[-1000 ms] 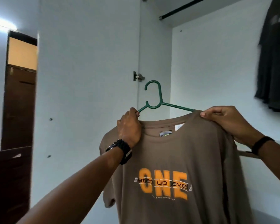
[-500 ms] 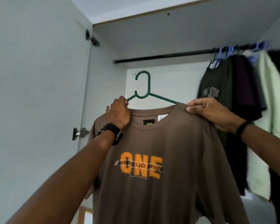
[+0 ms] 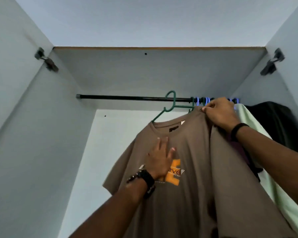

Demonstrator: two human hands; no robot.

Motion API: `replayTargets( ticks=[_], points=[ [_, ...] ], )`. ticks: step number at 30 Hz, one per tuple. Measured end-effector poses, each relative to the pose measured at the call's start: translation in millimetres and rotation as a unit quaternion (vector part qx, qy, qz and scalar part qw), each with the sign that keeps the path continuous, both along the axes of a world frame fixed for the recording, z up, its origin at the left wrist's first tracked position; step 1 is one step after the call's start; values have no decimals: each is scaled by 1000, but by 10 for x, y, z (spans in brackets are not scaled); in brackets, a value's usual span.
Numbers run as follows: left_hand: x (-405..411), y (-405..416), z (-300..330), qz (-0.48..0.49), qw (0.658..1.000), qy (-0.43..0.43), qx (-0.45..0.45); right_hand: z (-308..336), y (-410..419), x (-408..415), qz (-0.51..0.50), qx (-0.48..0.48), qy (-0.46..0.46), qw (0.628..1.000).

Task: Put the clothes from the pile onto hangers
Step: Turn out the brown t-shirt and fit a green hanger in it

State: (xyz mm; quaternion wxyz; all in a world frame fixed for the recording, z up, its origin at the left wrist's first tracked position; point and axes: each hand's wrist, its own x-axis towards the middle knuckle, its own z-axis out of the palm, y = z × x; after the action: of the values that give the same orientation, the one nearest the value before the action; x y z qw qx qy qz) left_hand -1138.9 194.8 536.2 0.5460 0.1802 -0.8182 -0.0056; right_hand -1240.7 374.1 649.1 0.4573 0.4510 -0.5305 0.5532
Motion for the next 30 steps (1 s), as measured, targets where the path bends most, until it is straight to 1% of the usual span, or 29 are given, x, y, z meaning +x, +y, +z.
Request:
replayTargets(
  ticks=[2,5,8,12,15,18,21,23,26,27,30],
  points=[
    [-390,-205,108,-2,999,-36,-4,255,-192,-229,-15,-25,-9,1000],
    [-845,-435,280,-29,997,-51,-46,611,-481,-542,-26,-63,-38,997],
    [-1172,-611,451,-36,993,-65,-95,878,-782,-755,-31,-106,-24,994],
    [-1440,-748,698,-87,993,-36,-77,1114,-1160,-972,-39,-132,-53,989],
    [-1538,-796,813,-127,988,-19,-84,1184,-1412,-1067,-58,-118,-66,989],
    [-1627,-866,851,-172,983,-33,-58,1197,-1640,-1160,-98,-100,-59,988],
    [-1687,-954,877,-187,980,-50,-51,1212,-1813,-1259,-148,-71,-41,986],
    [-1697,-979,878,-201,977,-63,-33,1224,-1823,-1283,-158,-54,-20,986],
    [-1705,-1006,846,-215,974,-68,-3,1198,-1744,-1298,-119,-41,-25,992],
    [-1711,-998,815,-223,972,-73,20,1142,-1691,-1305,-98,-37,-34,994],
    [-1691,-901,703,-231,968,-85,44,928,-1553,-1324,-1,-17,-60,998]
  ],
)
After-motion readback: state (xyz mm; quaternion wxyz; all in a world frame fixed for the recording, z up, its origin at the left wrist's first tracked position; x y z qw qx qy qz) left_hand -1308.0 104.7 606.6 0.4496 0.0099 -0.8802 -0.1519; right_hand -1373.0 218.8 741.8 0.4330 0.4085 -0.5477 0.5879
